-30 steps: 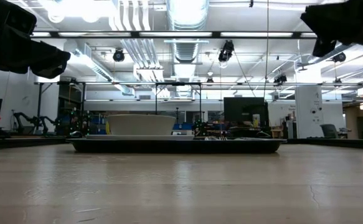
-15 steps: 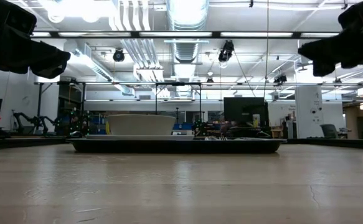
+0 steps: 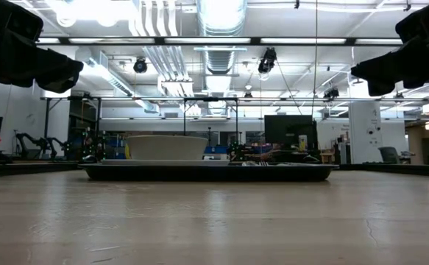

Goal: Set up tray
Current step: Return to Home Position

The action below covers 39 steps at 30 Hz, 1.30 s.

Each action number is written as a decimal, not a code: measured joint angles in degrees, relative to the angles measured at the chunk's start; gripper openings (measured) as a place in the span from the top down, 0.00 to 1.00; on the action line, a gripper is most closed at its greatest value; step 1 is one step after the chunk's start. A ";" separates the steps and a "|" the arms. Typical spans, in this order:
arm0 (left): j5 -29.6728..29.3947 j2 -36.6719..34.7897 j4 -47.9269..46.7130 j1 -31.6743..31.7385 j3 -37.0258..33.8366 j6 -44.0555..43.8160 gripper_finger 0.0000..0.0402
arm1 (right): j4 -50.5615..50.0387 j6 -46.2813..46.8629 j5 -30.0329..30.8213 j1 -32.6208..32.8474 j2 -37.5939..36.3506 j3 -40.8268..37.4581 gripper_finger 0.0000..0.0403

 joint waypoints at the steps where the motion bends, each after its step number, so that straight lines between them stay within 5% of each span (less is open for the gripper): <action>1: 0.00 0.00 0.00 -0.01 0.00 0.00 0.75 | 0.03 0.01 0.00 0.00 0.06 0.00 0.81; 39: 0.00 0.00 0.00 0.00 0.00 0.00 0.75 | 0.05 0.11 0.13 0.00 0.24 0.00 0.81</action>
